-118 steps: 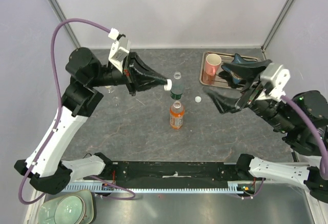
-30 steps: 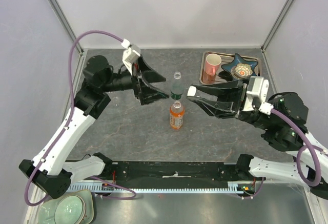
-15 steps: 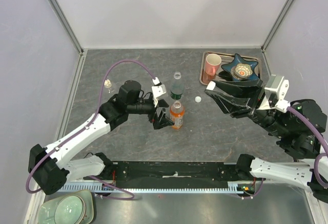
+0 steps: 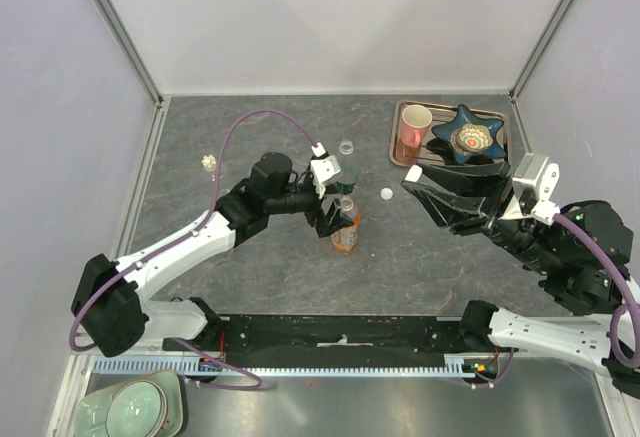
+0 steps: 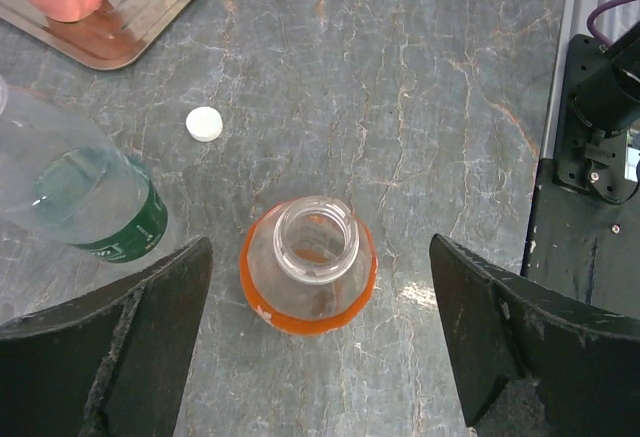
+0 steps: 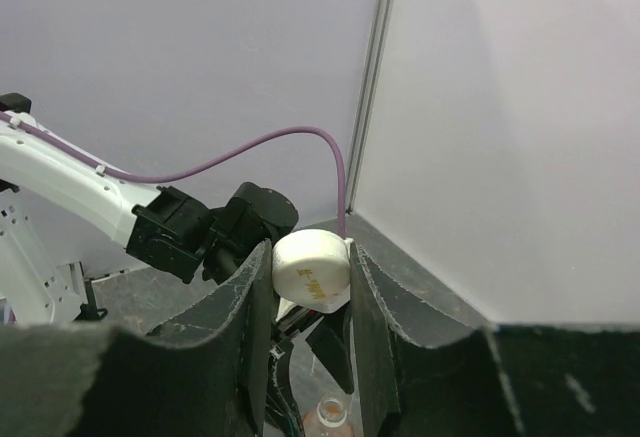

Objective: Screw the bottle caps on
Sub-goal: Pick up the bottle cap from the center of the board, then pick up the plastic bottle at the center of the board.

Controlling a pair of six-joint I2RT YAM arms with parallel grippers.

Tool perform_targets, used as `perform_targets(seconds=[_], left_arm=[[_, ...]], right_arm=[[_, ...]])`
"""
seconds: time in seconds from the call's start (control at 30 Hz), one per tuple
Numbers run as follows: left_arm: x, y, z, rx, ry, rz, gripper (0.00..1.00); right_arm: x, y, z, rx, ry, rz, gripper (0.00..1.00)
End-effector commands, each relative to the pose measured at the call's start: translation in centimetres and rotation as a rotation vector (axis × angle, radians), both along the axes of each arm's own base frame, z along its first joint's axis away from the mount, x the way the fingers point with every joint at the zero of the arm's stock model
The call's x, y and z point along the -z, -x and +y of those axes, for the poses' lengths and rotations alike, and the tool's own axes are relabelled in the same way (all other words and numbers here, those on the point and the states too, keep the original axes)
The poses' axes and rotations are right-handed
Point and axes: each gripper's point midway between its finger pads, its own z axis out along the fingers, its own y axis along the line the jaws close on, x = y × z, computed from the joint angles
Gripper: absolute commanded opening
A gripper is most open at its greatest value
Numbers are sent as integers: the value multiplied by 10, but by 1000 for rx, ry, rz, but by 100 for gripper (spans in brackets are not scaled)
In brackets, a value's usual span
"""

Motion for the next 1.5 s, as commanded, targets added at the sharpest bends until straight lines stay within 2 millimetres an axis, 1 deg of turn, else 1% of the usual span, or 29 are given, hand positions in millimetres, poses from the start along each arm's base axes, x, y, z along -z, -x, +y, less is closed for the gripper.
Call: perform_targets(seconds=[0.0, 0.03, 0.07, 0.23, 0.27, 0.33, 0.37, 0.43, 0.47, 0.5, 0.53, 0.57, 0.6, 0.63, 0.67, 0.7, 0.73, 0.77, 0.8, 0.83, 0.87, 0.93, 0.97, 1.03, 1.07, 1.2, 1.3, 1.4, 1.47], left_arm=[[-31, -12, -16, -1, 64, -77, 92], [-26, -14, -18, -1, 54, -69, 90], [-24, -15, -18, -5, 47, -64, 85], [-24, -18, -24, -7, 43, -59, 72], [-20, -18, -25, -7, 33, -51, 64], [-16, -17, -26, -4, 19, -42, 54], [-14, -17, -26, -8, 12, -45, 45], [-11, -15, -29, -2, 2, -49, 38], [-4, -13, -28, -1, -30, -50, 32], [3, -12, -28, 0, -65, -49, 29], [6, -4, -35, 37, -101, -92, 28], [11, -4, -35, 25, -143, -110, 27], [7, -3, -41, 35, -156, -129, 27], [21, 6, -46, 62, -209, -101, 27], [24, 6, -49, 64, -241, -110, 27], [13, 4, -56, 74, -243, -129, 27], [36, 16, -60, 128, -336, -108, 26], [28, 13, -67, 120, -359, -135, 25], [33, 20, -71, 146, -400, -126, 24], [57, 20, -75, 155, -475, -77, 19], [53, 22, -73, 160, -534, -41, 18], [69, 28, -74, 187, -618, 15, 13], [83, 30, -72, 197, -684, 47, 12], [94, 37, -72, 220, -719, 63, 11], [103, 41, -71, 233, -736, 80, 12], [127, 60, -64, 266, -797, 159, 11], [134, 71, -68, 289, -789, 188, 11], [136, 77, -75, 310, -776, 194, 11], [143, 79, -77, 321, -784, 194, 18]], right_arm=[[2, -2, -1, 9, -13, 11, 17], [3, -2, -1, 9, -12, 12, 17], [5, -2, -1, 10, -10, 13, 17], [7, -2, -5, 21, -13, 15, 17], [7, -2, -7, 26, -18, 15, 17], [8, -2, -10, 34, -19, 17, 17], [9, -2, -11, 38, -19, 19, 17], [10, -2, -13, 40, -19, 22, 17], [10, -2, -14, 43, -19, 23, 17], [9, -3, -15, 50, -20, 25, 17], [8, -3, -16, 54, -22, 24, 17], [7, -3, -18, 58, -27, 27, 17], [6, -4, -19, 66, -26, 31, 17], [6, -6, -20, 81, -27, 39, 16], [2, -7, -24, 93, -36, 40, 16], [2, -9, -26, 105, -35, 49, 15], [2, -13, -30, 140, -40, 60, 14], [-1, -15, -34, 157, -49, 65, 14], [-2, -18, -37, 179, -54, 69, 15], [-2, -21, -42, 208, -58, 76, 16], [-4, -25, -49, 243, -73, 88, 16], [-5, -27, -55, 269, -78, 91, 16], [-7, -27, -57, 278, -83, 92, 17], [-9, -25, -62, 281, -89, 92, 17], [-12, -24, -66, 286, -99, 92, 17], [-17, -21, -73, 291, -109, 87, 17], [-18, -20, -72, 281, -107, 83, 18], [-14, -22, -65, 277, -88, 86, 18], [-12, -25, -62, 282, -76, 88, 18]])
